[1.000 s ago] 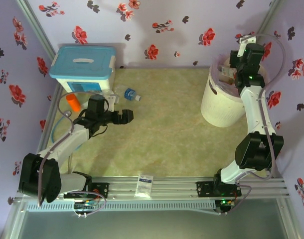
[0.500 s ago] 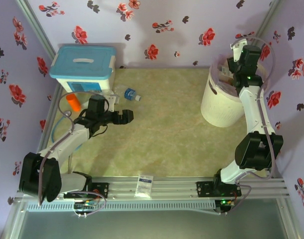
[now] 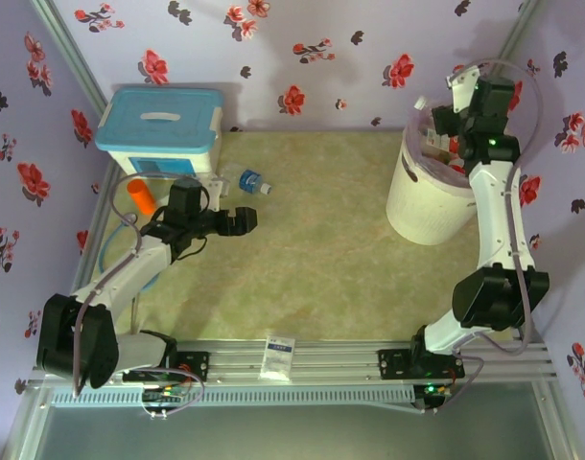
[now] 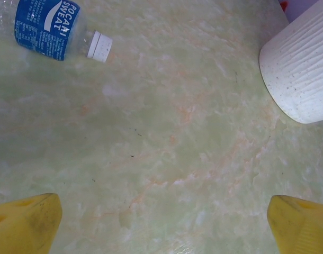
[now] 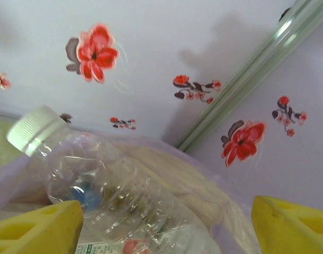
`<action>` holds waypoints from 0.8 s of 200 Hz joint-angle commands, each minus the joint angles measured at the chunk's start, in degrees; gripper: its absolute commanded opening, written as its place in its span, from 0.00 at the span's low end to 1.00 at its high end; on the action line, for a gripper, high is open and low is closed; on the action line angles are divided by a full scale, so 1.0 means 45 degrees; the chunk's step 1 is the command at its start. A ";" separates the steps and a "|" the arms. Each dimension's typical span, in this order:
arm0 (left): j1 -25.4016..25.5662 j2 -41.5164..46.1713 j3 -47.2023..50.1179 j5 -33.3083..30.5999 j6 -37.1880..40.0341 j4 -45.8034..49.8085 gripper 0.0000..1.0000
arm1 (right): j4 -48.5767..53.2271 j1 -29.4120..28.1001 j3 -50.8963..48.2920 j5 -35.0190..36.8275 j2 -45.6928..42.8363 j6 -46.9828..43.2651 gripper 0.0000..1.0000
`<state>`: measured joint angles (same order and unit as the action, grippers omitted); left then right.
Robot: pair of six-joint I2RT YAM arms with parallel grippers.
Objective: Put the plastic bottles in the bin
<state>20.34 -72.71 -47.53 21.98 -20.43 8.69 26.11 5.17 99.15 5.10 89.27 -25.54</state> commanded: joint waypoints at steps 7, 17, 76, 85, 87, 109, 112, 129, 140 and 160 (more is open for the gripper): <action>-0.0066 -0.0006 -0.0229 -0.0138 0.0328 0.0144 1.00 | 0.0975 0.0380 0.0874 -0.0492 -0.0232 0.1238 0.84; -0.0066 -0.0047 -0.0249 -0.0147 0.0349 0.0149 1.00 | 0.1131 0.0518 0.1143 -0.0698 -0.0108 0.1880 0.82; -0.0066 -0.0367 -0.0503 -0.0118 0.0203 0.0042 1.00 | 0.3361 -0.1361 0.4651 -0.0228 0.2420 0.3981 0.65; -0.0066 -0.0312 -0.0456 -0.0128 0.0221 0.0042 1.00 | 0.3467 -0.1569 0.5001 0.0204 0.2886 0.4061 0.65; -0.0066 -0.0304 -0.0435 -0.0121 0.0222 0.0052 1.00 | 0.3508 -0.1600 0.5057 0.0265 0.2981 0.4071 0.65; -0.0066 -0.0076 -0.0366 -0.0176 0.0430 0.0318 1.00 | 0.3252 -0.1839 0.5235 0.0989 0.3669 0.4110 0.71; -0.0057 -0.0059 -0.0357 -0.0194 0.0451 0.0355 1.00 | 0.3140 -0.1840 0.5183 0.1141 0.3734 0.4096 0.72; -0.0076 0.0131 -0.0279 -0.0330 0.0563 0.0479 1.00 | 0.2931 -0.1871 0.5215 0.1919 0.4225 0.3987 0.72; -0.0086 0.0218 -0.0241 -0.0441 0.0593 0.0550 1.00 | 0.3201 -0.1862 0.5472 0.2602 0.4499 0.3957 0.71; -0.0104 0.0369 -0.0163 -0.0511 0.0557 0.0495 1.00 | 0.2622 -0.1852 0.4557 0.2998 0.4031 0.3996 0.70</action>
<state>20.27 -73.12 -47.99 20.93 -19.35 9.76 38.94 -3.60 121.60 12.34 109.75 -8.49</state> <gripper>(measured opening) 0.995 0.704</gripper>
